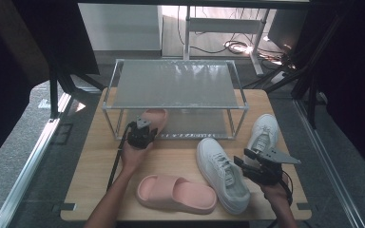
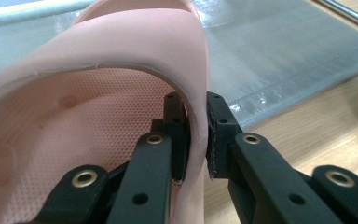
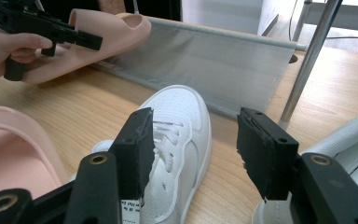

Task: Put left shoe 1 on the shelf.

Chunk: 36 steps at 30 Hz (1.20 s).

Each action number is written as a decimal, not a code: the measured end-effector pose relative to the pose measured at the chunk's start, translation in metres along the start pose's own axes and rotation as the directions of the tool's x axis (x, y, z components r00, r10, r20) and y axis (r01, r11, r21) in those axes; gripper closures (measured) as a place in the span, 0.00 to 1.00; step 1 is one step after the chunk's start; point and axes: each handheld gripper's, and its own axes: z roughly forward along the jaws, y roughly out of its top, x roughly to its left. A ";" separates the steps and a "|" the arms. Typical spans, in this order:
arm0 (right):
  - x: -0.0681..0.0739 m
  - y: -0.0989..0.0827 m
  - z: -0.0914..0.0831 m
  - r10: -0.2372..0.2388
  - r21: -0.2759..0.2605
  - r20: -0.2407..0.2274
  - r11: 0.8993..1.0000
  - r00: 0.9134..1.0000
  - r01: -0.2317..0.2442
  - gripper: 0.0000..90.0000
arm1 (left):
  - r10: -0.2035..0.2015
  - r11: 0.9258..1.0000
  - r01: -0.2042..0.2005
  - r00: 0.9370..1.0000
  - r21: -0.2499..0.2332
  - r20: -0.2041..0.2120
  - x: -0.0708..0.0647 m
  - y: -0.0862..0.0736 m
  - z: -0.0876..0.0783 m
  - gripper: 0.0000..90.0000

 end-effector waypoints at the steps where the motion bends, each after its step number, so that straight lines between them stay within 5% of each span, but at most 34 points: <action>1: 0.000 0.000 0.000 0.001 -0.001 0.001 1.000 1.000 -0.001 0.51 | -0.001 1.000 0.001 1.000 -0.001 0.000 0.000 0.000 0.002 0.90; 30: 0.000 -0.001 0.002 -0.001 0.007 -0.001 1.000 1.000 0.001 0.51 | -0.023 0.999 0.024 0.998 0.023 -0.063 0.004 0.002 0.029 0.89; 36: 0.000 -0.001 0.001 0.001 0.005 0.001 1.000 1.000 -0.001 0.51 | 0.005 0.999 -0.003 0.998 0.034 -0.062 0.000 0.004 0.020 0.59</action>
